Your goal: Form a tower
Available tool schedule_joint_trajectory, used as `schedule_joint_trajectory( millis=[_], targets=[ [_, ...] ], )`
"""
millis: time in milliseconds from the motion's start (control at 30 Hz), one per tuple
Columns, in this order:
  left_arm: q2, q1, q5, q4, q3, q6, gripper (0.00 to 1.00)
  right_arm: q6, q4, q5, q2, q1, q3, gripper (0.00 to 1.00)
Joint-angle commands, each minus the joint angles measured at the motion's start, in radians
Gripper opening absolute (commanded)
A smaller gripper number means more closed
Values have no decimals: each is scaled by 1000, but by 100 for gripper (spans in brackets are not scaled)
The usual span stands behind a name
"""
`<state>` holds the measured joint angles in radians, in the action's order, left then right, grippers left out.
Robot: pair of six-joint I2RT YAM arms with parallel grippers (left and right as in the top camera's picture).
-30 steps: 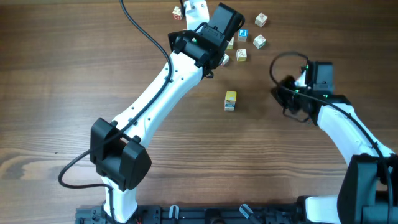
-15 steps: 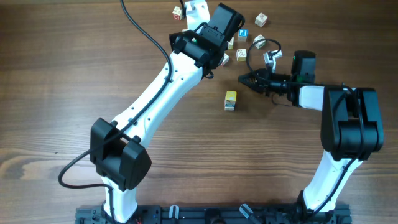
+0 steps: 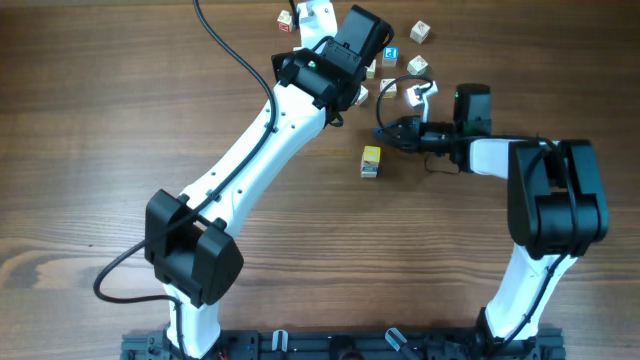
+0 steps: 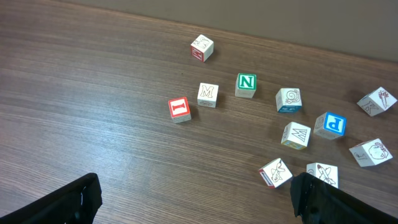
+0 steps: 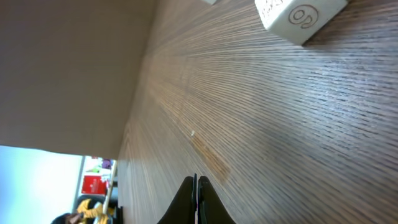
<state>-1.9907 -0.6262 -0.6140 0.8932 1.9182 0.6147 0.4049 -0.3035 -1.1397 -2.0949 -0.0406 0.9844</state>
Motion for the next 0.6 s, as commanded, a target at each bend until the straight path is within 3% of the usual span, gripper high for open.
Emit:
schedule_joint_trajectory(
  millis=[0,567],
  targets=[
    [27,2,4,2,21,-4,100,-40,3,-5,-18,2,8,4],
    [27,2,4,1,21,-4,100,-117,114,-64,-18,2,8,4]
  ],
)
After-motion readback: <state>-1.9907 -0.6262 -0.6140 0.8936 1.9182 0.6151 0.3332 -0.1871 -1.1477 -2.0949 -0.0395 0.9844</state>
